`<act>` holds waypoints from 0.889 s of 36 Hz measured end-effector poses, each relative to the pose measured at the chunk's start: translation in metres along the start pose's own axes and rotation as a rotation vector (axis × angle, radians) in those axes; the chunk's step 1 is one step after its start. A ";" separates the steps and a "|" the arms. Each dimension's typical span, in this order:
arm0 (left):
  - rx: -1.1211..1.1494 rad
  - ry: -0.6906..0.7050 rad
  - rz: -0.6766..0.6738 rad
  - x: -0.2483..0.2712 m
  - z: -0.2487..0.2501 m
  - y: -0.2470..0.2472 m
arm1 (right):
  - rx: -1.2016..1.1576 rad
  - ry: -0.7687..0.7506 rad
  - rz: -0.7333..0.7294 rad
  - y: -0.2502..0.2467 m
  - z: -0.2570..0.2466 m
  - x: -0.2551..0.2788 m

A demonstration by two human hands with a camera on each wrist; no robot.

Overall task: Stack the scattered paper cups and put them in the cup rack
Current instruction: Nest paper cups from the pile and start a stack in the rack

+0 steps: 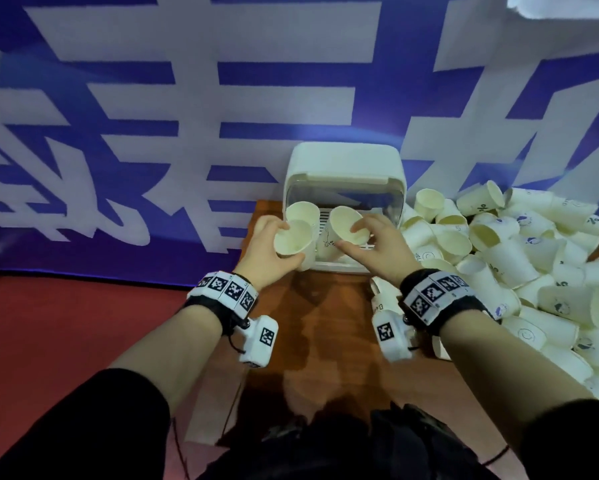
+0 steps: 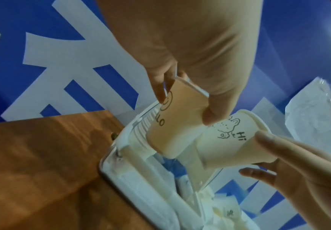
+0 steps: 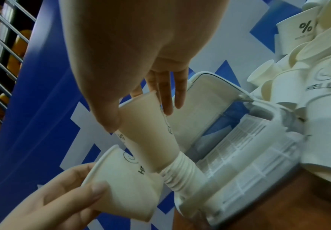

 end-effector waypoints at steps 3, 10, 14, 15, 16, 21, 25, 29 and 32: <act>0.056 0.007 0.110 -0.015 0.006 -0.014 | -0.063 -0.035 0.105 -0.002 -0.011 -0.017; 0.192 -0.003 0.227 -0.051 0.005 -0.032 | -0.107 -0.097 0.256 0.001 -0.024 -0.055; 0.194 -0.001 0.218 -0.068 0.003 -0.030 | -0.153 -0.088 0.302 0.001 -0.026 -0.067; 0.191 0.000 0.203 -0.072 0.003 -0.028 | -0.164 -0.083 0.308 0.001 -0.025 -0.069; 0.187 0.001 0.186 -0.074 0.003 -0.026 | -0.171 -0.080 0.317 0.001 -0.024 -0.070; 0.134 0.011 0.132 -0.088 -0.005 -0.013 | -0.179 -0.081 0.350 0.003 -0.018 -0.077; 0.112 0.011 0.079 -0.094 -0.013 -0.001 | -0.173 -0.094 0.360 0.004 -0.013 -0.082; 0.103 -0.012 0.025 -0.095 -0.015 0.008 | -0.192 -0.096 0.361 0.006 -0.013 -0.083; 0.093 -0.042 -0.004 -0.096 -0.016 0.014 | -0.165 -0.098 0.362 0.007 -0.014 -0.083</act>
Point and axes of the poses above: each hand's wrist, its own x-axis away from the middle knuckle, its own y-axis out of the palm, z = x × y, the point moved 2 cm from there along -x, towards the middle knuckle, and after that the axes turned 6 degrees about -x, right-handed, at the moved point
